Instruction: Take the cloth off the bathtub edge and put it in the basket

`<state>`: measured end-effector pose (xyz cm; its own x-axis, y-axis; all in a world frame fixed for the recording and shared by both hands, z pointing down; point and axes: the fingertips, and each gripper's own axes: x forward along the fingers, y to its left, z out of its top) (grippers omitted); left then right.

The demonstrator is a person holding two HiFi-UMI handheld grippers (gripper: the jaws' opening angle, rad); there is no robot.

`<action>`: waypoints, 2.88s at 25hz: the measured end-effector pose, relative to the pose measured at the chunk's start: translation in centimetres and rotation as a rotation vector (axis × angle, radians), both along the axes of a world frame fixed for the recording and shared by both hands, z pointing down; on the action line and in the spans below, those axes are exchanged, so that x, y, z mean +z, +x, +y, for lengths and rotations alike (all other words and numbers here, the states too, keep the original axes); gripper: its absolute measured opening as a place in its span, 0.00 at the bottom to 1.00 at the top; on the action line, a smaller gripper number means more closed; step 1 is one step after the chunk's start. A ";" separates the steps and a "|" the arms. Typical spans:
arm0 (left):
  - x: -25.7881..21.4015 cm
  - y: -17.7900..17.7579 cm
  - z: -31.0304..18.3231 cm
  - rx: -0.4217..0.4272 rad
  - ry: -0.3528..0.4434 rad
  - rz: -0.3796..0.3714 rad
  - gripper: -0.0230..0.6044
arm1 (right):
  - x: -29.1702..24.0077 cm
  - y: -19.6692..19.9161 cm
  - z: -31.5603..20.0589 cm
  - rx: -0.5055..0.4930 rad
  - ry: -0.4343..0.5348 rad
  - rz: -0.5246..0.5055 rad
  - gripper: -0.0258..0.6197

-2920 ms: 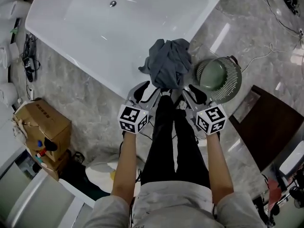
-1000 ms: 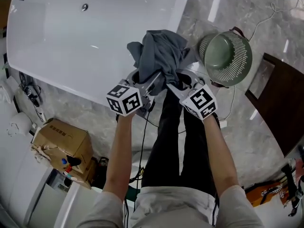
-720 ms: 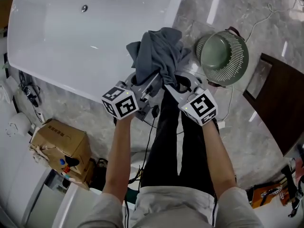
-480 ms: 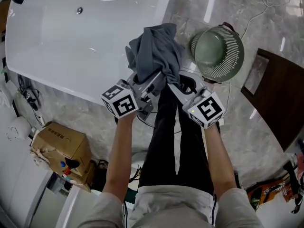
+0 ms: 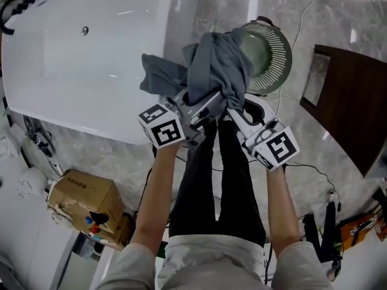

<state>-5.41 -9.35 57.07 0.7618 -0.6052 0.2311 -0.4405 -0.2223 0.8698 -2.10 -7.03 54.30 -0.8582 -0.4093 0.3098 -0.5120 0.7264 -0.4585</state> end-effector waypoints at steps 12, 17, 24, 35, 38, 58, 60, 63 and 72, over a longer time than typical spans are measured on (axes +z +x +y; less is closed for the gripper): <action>-1.8 15.1 -1.6 0.214 0.020 0.079 0.35 | -1.7 14.3 -0.9 0.267 0.042 0.039 0.17; -1.7 15.8 -1.8 0.234 0.010 0.093 0.35 | -1.9 14.9 -1.0 0.254 0.106 0.132 0.17; 1.0 15.1 -2.1 0.226 -0.035 0.013 0.35 | 1.3 14.7 -0.9 0.203 0.076 0.192 0.17; 12.1 18.7 -7.8 0.245 -0.143 -0.051 0.36 | 11.9 18.6 -6.9 0.259 -0.065 0.232 0.17; 11.3 19.9 -9.3 0.276 -0.106 -0.035 0.36 | 11.3 19.7 -8.3 0.292 -0.037 0.222 0.17; 5.6 23.8 -17.0 0.310 0.076 0.052 0.28 | 7.2 23.6 -15.4 0.483 0.045 0.159 0.17; 7.8 22.8 -15.7 0.299 0.022 0.041 0.28 | 9.1 22.5 -14.2 0.464 -0.003 0.159 0.17; 12.3 20.9 -12.5 0.300 -0.095 -0.006 0.29 | 13.0 20.5 -11.2 0.412 -0.099 0.183 0.17; 20.4 17.3 -7.0 0.269 -0.279 -0.086 0.28 | 20.9 17.3 -6.0 0.341 -0.299 0.216 0.17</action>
<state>11.87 -16.31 77.49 0.8552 -0.2918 0.4282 -0.4726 -0.1002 0.8756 15.21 -13.06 75.25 -0.5941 -0.5218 0.6122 -0.8037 0.3538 -0.4785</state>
